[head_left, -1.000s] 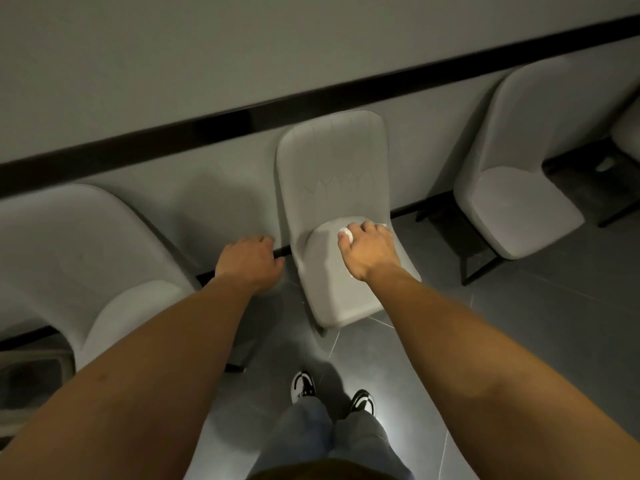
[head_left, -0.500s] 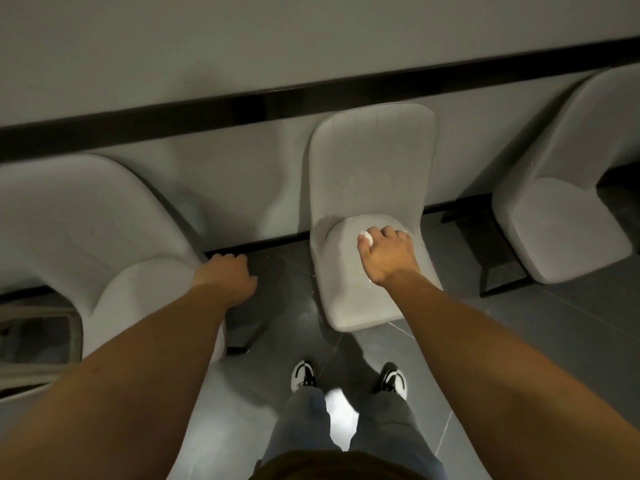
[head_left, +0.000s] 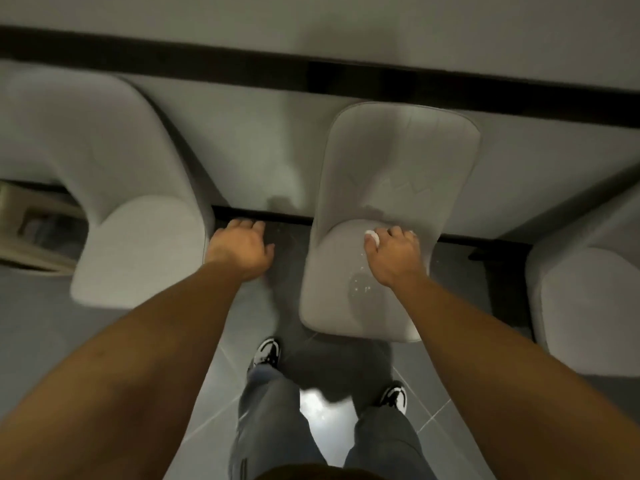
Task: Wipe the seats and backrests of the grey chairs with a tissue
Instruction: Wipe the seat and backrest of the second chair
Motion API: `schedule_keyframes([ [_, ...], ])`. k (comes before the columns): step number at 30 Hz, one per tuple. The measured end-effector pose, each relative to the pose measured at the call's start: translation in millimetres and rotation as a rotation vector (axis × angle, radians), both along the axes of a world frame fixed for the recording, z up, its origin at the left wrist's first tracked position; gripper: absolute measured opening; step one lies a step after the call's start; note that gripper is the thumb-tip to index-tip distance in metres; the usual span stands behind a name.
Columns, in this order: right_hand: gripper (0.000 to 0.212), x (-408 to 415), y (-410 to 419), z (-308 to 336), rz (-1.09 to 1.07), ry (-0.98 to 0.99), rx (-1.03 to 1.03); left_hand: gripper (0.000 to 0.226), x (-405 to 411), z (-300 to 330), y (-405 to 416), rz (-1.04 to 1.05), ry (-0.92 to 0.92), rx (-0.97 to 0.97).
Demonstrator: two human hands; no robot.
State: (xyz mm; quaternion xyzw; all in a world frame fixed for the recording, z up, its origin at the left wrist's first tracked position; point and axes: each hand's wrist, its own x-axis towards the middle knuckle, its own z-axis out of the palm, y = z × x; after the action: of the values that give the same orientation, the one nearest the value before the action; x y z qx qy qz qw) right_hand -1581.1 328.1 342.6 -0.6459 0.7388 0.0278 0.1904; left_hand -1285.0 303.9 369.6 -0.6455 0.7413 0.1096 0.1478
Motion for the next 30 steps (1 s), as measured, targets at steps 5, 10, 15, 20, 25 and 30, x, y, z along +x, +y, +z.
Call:
schedule_keyframes([
  [5,0.051,-48.5,12.5,-11.6,0.153,-0.046,0.004,0.063,-63.7,-5.6,44.3,0.08,-0.02,0.004],
  [10,0.047,-92.1,29.0,-37.2,0.186,-0.088,0.029,0.065,-106.3,-19.1,62.5,0.087,-0.067,-0.022],
  [15,0.041,-106.1,27.9,-77.5,0.206,-0.128,-0.065,0.069,-126.5,-52.5,53.1,0.114,-0.082,-0.079],
  [20,0.044,-96.5,1.4,-136.9,0.243,-0.155,-0.096,0.073,-139.9,-121.3,36.6,0.084,-0.058,-0.12],
  [25,0.044,-72.0,-35.4,-219.8,0.306,-0.151,-0.183,0.073,-129.3,-210.0,12.6,0.153,-0.01,-0.165],
  [30,0.053,-50.8,-73.2,-319.2,0.317,-0.143,-0.182,0.078,-111.8,-323.2,10.2,0.248,0.019,-0.103],
])
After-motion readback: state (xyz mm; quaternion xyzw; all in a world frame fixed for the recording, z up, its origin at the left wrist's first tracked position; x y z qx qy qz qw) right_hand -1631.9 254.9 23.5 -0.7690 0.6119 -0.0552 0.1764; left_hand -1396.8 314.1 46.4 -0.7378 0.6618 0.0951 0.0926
